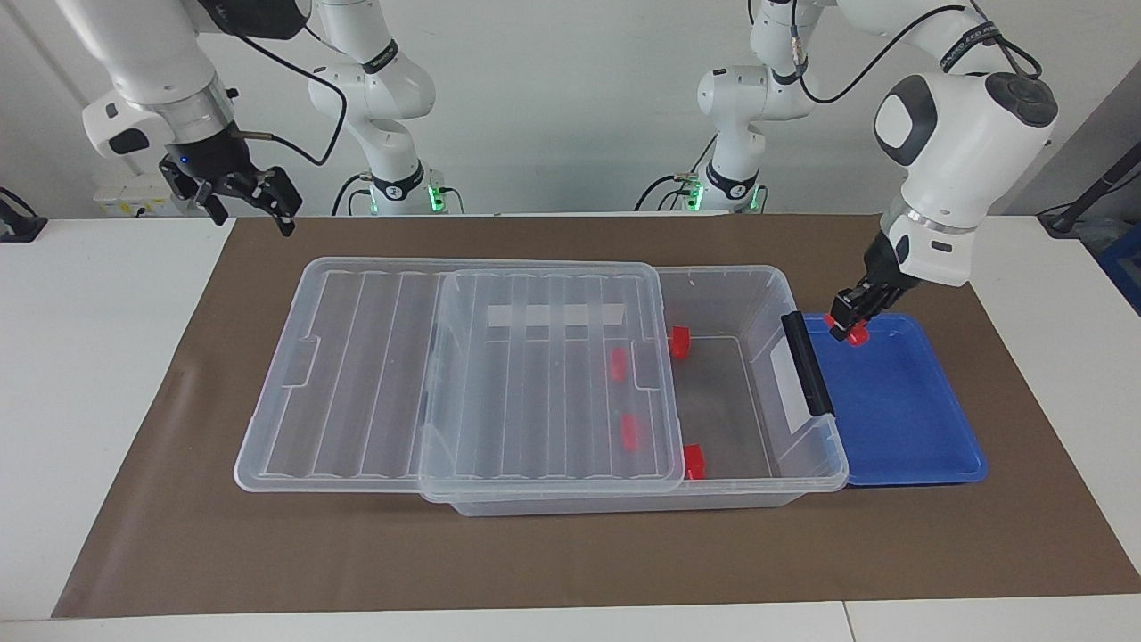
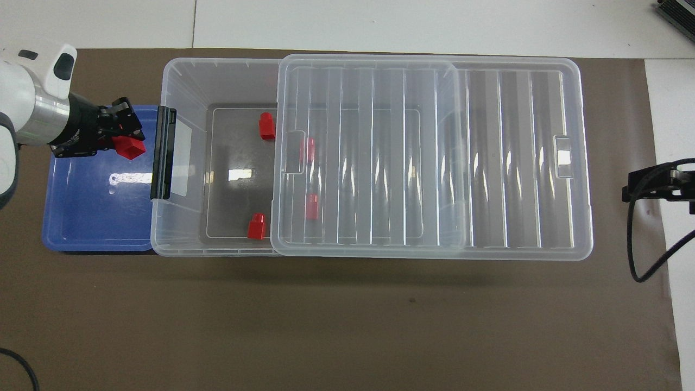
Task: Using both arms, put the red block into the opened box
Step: 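Carry the red block with the left gripper over the box opening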
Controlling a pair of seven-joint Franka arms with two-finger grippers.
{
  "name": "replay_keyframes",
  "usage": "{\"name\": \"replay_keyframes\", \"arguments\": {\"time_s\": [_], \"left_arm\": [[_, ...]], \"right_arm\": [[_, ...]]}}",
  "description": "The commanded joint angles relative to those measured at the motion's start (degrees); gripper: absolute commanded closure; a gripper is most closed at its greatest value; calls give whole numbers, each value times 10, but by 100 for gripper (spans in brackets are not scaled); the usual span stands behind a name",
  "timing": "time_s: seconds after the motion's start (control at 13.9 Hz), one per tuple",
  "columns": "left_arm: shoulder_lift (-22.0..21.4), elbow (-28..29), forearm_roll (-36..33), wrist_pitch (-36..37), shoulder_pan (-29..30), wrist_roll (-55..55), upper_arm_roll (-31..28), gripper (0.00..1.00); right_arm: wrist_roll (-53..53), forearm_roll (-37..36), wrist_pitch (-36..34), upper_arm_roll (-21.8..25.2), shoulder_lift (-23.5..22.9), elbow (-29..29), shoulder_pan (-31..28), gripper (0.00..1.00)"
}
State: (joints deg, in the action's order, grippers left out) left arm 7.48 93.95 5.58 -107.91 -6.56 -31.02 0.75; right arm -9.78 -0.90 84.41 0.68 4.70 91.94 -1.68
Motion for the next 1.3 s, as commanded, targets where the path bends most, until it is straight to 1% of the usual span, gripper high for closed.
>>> {"name": "replay_keyframes", "arguments": {"time_s": [0.0,0.14,0.36,0.58,0.72,0.94,1.08,1.22], "left_arm": [[1,-7,8,-10,-40,-82,-4,100],[0,4,8,-43,-61,-145,-4,100],[-9,47,8,-95,-84,-172,-4,100],[-1,67,3,-139,-102,-229,-4,100],[3,88,2,-165,-104,-230,-4,100],[2,136,1,-234,-104,-229,-4,100],[3,159,-21,-265,-105,-226,-4,100],[23,162,-67,-267,-117,-225,-4,100]], "right_arm": [[6,18,-14,0,-6,2,-7,0],[9,17,-5,-2,-5,7,-1,0],[11,16,-2,-3,-5,8,-1,0],[13,15,-1,-15,-5,8,1,0],[13,15,-1,-15,-5,7,-1,0],[14,16,-1,-15,-5,8,-1,0],[16,16,-1,-15,-5,8,-1,0],[16,16,-1,-15,-5,7,-1,0]]}}
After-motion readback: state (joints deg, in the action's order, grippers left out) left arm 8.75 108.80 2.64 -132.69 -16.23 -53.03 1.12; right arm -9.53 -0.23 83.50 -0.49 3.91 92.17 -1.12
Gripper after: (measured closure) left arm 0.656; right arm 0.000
